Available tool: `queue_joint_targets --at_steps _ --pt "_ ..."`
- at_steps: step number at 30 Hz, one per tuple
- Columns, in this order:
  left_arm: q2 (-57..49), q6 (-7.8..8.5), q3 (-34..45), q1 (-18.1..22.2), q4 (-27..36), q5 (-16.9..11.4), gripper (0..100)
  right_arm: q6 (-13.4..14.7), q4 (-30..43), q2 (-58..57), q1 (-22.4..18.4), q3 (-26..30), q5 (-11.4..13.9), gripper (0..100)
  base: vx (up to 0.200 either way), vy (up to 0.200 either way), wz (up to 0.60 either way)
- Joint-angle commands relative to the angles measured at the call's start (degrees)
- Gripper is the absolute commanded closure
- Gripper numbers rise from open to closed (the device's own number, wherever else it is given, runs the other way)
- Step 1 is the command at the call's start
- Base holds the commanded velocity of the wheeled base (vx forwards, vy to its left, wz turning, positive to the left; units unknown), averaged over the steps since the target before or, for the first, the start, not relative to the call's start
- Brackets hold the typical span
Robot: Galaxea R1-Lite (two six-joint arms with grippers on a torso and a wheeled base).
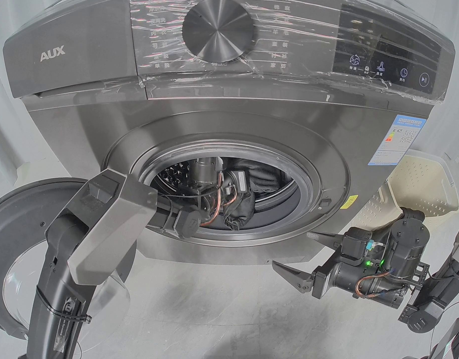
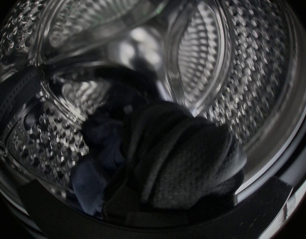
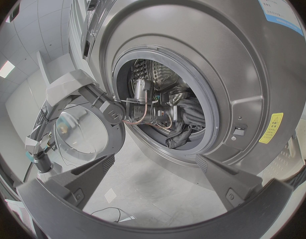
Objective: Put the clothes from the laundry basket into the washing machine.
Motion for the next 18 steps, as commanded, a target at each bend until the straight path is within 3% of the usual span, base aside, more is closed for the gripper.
queue_joint_targets --at_steps 1,10,11,14,16,18 --pt "7.8 -2.03 -15.2 2.4 -4.4 3.8 100 0.0 -0.1 0.0 0.4 -0.3 0.0 0 0.000 0.000 0.00" --pt "9.3 -2.73 -16.5 3.5 -8.0 5.1 100 0.0 -0.1 0.2 0.7 -0.3 0.0 0 0.000 0.000 0.00" --pt "9.2 -2.82 -16.5 3.5 -7.7 5.1 0 0.0 -0.1 0.2 0.7 -0.3 0.0 0 0.000 0.000 0.00" --pt "7.3 -3.00 -14.3 2.8 -6.1 5.2 0 0.0 -0.1 0.2 0.7 -0.3 0.0 0 0.000 0.000 0.00" --pt "2.5 -4.49 -6.8 1.6 -2.3 5.1 0 0.0 -0.1 0.2 0.7 -0.2 0.0 0 0.000 0.000 0.00" --pt "-0.3 -4.75 -2.1 0.7 0.6 4.1 0 0.0 -0.1 0.1 0.6 -0.2 0.0 0 0.000 0.000 0.00"
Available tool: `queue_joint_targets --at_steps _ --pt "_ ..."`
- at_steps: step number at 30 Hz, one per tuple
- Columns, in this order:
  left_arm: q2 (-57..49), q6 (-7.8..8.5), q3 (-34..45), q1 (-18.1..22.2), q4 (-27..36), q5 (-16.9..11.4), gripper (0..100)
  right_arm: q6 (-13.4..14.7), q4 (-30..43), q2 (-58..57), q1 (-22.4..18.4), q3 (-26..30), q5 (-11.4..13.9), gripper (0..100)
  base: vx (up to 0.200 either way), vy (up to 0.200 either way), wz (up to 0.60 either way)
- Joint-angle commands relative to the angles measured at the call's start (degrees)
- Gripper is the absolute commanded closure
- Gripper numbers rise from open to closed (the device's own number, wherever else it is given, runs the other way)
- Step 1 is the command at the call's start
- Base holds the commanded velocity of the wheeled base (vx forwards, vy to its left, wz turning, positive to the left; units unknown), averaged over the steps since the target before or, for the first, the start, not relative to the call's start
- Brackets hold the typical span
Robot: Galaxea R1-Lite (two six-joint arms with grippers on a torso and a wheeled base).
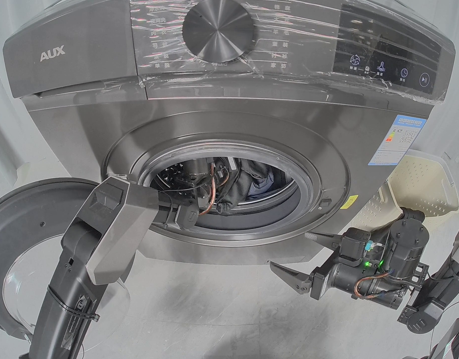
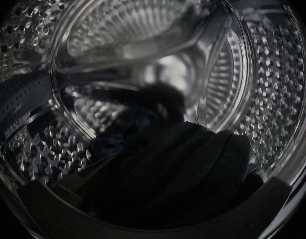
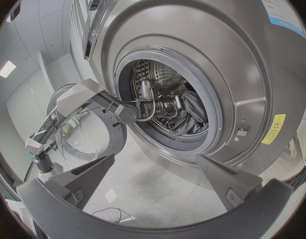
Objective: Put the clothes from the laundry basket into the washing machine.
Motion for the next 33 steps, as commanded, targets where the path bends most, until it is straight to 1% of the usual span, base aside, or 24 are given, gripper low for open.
queue_joint_targets --at_steps 1,3,4,6,7,8,9,10,13,14,15,16,18,19,21,22,23,25,26,27,28,30,33 --pt "-9.4 -1.20 14.7 -2.7 7.4 -1.5 0 0.0 0.0 0.1 0.0 0.1 0.0 0 0.000 0.000 0.00" --pt "-11.8 -0.59 18.2 -3.4 9.6 -2.8 0 0.0 0.0 0.1 0.0 0.1 0.0 0 0.000 0.000 0.00" --pt "-12.7 0.11 19.5 -3.7 10.6 -3.5 0 0.0 0.0 0.1 0.0 0.0 0.0 0 0.000 0.000 0.00" --pt "-13.7 2.05 21.4 -3.9 12.2 -4.2 0 0.0 0.0 0.1 0.0 0.0 0.0 0 0.000 0.000 0.00" --pt "-13.8 2.40 21.8 -3.9 12.5 -4.3 0 0.0 0.0 0.1 0.1 0.0 0.0 0 0.000 0.000 0.00" --pt "-13.4 3.72 22.7 -3.9 12.1 -4.5 0 0.0 0.0 0.1 0.1 0.0 0.0 0 0.000 0.000 0.00" --pt "-12.9 4.51 22.8 -3.9 12.0 -4.5 0 0.0 0.0 0.1 0.1 0.0 0.0 0 0.000 0.000 0.00" --pt "-12.2 5.04 22.8 -3.9 11.9 -4.6 0 0.0 0.0 0.1 0.2 0.0 0.0 0 0.000 0.000 0.00" --pt "-9.3 5.65 22.3 -3.7 11.3 -4.6 0 0.0 0.0 0.1 0.3 -0.1 0.0 0 0.000 0.000 0.00" --pt "-8.9 5.91 22.3 -3.5 11.2 -4.5 100 0.0 0.0 0.1 0.3 -0.1 0.0 0 0.000 0.000 0.00" --pt "-7.8 6.71 21.8 -3.3 11.0 -4.5 100 0.0 0.0 0.1 0.3 -0.2 0.0 0 0.000 0.000 0.00" --pt "-7.0 7.15 21.2 -3.0 10.8 -4.5 100 0.0 0.0 0.0 0.4 -0.2 0.0 0 0.000 0.000 0.00" --pt "-6.9 7.15 21.0 -3.0 10.7 -4.5 100 0.0 0.0 0.0 0.3 -0.2 0.0 0 0.000 0.000 0.00" --pt "-5.3 7.06 18.8 -2.5 9.8 -4.5 100 0.0 0.0 0.0 0.4 -0.3 0.0 0 0.000 0.000 0.00" --pt "-4.7 6.79 17.3 -2.3 8.8 -4.5 100 0.0 0.0 0.0 0.4 -0.3 0.0 0 0.000 0.000 0.00" --pt "-3.8 6.27 14.3 -2.3 8.3 -4.3 100 0.0 0.0 0.0 0.4 -0.3 0.0 0 0.000 0.000 0.00" --pt "-3.2 5.21 12.2 -2.2 8.1 -4.1 100 0.0 0.0 0.0 0.5 -0.4 0.0 0 0.000 0.000 0.00" --pt "-1.5 0.99 6.0 -2.2 8.0 -2.9 100 0.0 0.0 0.0 0.6 -0.5 0.0 0 0.000 0.000 0.00" --pt "-0.9 -0.85 3.3 -2.1 8.2 -1.8 100 0.1 0.0 0.0 0.6 -0.5 0.0 0 0.000 0.000 0.00" --pt "-0.3 -2.17 0.4 -1.9 7.7 -0.5 100 0.1 0.0 -0.1 0.6 -0.6 0.0 0 0.000 0.000 0.00" --pt "0.7 -2.43 -2.4 -1.3 7.6 0.7 100 0.1 0.0 -0.1 0.6 -0.5 0.0 0 0.000 0.000 0.00" --pt "1.8 -2.35 -3.0 -0.2 6.6 1.9 100 0.2 0.0 -0.1 0.6 -0.6 0.0 0 0.000 0.000 0.00" --pt "1.8 -2.35 -3.0 0.3 3.5 2.1 100 0.2 0.0 -0.1 0.6 -0.6 0.0 0 0.000 0.000 0.00"
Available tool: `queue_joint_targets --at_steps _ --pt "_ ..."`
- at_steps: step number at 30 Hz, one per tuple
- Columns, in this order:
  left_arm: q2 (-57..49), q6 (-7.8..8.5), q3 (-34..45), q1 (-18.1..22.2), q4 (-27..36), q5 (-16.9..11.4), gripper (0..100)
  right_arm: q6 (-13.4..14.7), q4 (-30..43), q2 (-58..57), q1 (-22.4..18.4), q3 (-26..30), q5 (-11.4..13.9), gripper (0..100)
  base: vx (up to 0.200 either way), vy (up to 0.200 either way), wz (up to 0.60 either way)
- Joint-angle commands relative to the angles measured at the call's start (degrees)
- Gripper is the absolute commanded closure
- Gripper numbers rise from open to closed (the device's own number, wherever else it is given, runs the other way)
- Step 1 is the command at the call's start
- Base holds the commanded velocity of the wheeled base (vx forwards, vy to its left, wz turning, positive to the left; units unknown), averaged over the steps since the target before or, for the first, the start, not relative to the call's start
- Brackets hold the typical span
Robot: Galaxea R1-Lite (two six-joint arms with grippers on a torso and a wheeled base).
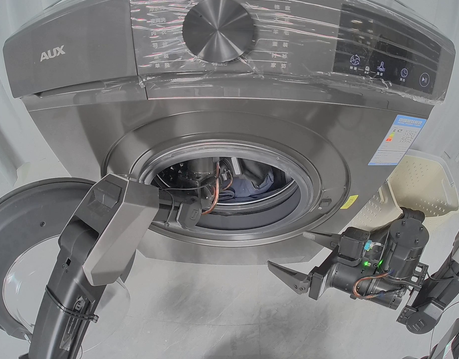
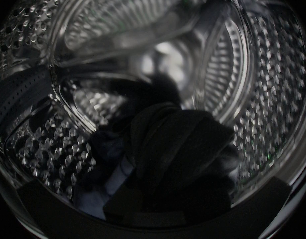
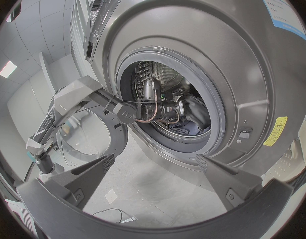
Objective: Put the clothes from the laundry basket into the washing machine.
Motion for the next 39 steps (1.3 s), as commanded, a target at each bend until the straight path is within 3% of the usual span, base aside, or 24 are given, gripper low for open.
queue_joint_targets --at_steps 1,4,5,14,18,24,30,39 --pt "3.8 -1.55 -4.3 1.6 -3.5 1.9 100 0.1 0.0 -0.1 0.2 -0.2 0.0 0 0.000 0.000 0.00" --pt "3.4 -1.55 -4.2 1.1 -3.0 2.0 100 0.1 -0.5 -0.1 0.2 -0.2 0.0 0 0.000 0.000 0.00" --pt "2.8 -1.55 -3.1 0.9 -3.0 2.0 0 0.1 -0.7 -0.1 0.2 -0.1 0.0 0 0.000 0.000 0.00" --pt "-8.1 -1.20 15.8 -2.2 -1.2 -1.4 0 0.1 -0.8 -0.2 0.1 0.0 -0.1 0 0.000 0.000 0.00" --pt "-14.5 1.87 27.7 -3.9 -1.9 -4.5 0 0.0 -0.8 -0.2 -0.2 0.0 0.0 0 0.000 0.000 0.00" --pt "-20.2 3.63 39.0 -6.9 -6.8 -8.1 0 0.0 -0.8 -0.1 -0.5 0.0 -0.1 0 0.000 0.000 0.00" --pt "-23.9 3.54 42.8 -7.8 -10.2 -12.4 0 0.0 -0.8 -0.2 -0.6 0.0 0.0 0 0.000 0.000 0.00" --pt "-20.4 3.63 38.6 -6.2 -12.3 -12.0 0 0.0 -0.9 -0.2 -0.6 -0.1 -0.1 0 0.000 0.000 0.00"
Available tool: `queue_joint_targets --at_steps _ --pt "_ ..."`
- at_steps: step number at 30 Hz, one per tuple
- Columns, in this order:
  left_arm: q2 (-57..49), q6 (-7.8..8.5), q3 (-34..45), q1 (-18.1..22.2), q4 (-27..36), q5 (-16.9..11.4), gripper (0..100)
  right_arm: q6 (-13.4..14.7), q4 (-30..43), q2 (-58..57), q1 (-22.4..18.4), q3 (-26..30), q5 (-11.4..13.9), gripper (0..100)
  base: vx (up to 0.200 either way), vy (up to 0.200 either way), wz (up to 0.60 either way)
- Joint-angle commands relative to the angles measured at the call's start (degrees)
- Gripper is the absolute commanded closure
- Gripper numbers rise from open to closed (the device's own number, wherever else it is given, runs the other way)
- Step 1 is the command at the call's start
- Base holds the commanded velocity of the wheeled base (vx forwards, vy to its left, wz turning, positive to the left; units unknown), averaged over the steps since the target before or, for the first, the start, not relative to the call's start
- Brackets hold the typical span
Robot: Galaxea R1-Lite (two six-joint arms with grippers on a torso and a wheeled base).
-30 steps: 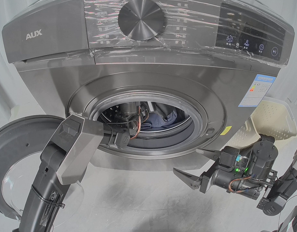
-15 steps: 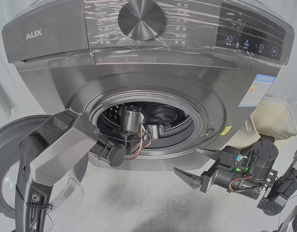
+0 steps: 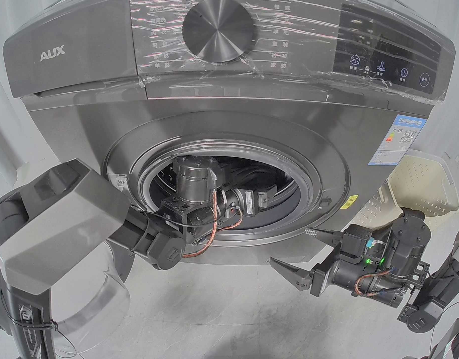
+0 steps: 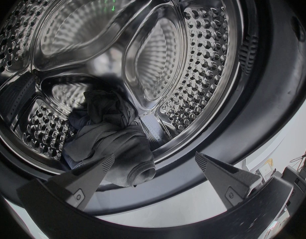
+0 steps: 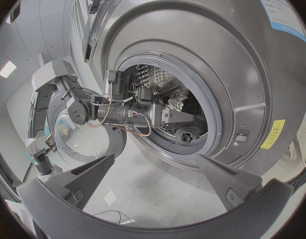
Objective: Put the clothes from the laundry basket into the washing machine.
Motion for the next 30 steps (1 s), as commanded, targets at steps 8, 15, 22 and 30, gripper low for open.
queue_joint_targets --at_steps 8,15,22,30 --pt "10.8 2.77 -7.4 3.0 0.1 0.6 0 0.0 -0.1 -0.1 0.0 -0.2 0.0 0 0.000 0.000 0.00" --pt "15.3 2.77 -12.6 2.9 0.2 0.6 100 0.0 -0.4 0.1 0.2 -0.3 0.0 0 0.000 0.000 0.00" --pt "19.9 2.68 -21.0 3.9 1.4 0.9 100 0.0 -0.4 0.0 0.3 -0.6 0.0 0 0.000 0.000 0.00" --pt "25.5 2.77 -37.5 7.8 3.4 7.7 100 0.3 -0.4 0.0 0.5 -1.1 0.0 0 0.000 0.000 0.00"
